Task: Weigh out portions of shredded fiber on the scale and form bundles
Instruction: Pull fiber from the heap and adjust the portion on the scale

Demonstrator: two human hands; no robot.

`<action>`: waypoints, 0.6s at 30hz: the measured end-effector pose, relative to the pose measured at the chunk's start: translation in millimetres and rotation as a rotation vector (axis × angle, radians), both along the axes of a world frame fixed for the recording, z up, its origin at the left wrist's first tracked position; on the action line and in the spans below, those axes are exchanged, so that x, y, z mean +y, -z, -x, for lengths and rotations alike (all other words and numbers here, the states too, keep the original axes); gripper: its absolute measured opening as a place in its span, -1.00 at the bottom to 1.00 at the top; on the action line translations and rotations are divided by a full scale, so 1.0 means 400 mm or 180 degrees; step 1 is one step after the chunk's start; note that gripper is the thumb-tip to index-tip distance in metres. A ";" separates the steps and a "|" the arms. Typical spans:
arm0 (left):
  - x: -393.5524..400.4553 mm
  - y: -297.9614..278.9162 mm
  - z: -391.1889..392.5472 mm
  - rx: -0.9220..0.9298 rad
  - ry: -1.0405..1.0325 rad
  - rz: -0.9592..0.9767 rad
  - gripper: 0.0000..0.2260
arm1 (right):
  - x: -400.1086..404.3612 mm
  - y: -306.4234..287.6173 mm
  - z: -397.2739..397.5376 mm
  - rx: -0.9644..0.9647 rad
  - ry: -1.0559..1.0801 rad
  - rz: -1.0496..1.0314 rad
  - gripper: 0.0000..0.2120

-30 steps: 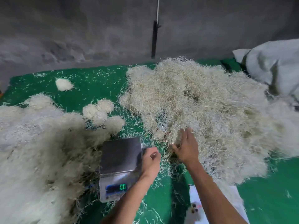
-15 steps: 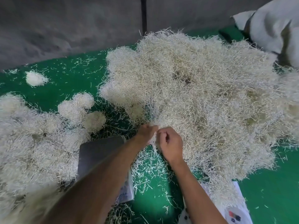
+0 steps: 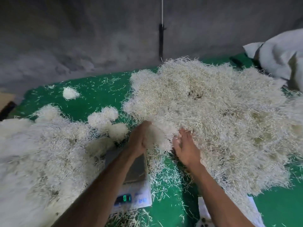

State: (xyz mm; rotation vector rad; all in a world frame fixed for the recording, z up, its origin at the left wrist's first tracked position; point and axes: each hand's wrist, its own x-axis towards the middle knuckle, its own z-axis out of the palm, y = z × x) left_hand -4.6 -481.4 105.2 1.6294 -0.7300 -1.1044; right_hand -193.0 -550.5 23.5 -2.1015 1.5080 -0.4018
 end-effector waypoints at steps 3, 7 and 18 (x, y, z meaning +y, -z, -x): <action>-0.011 -0.102 0.004 0.0207 0.0105 -0.0082 -0.46 | 0.012 -0.061 -0.002 0.0164 -0.0124 0.0360 -0.23; -0.030 -0.156 0.012 -0.1041 0.1486 -0.0235 -0.33 | -0.014 -0.185 -0.055 -0.0704 0.0327 0.0972 -0.46; -0.121 -0.339 -0.016 -0.1696 0.1488 -0.0409 -0.16 | -0.192 -0.272 -0.011 0.0701 0.0058 0.1182 -0.49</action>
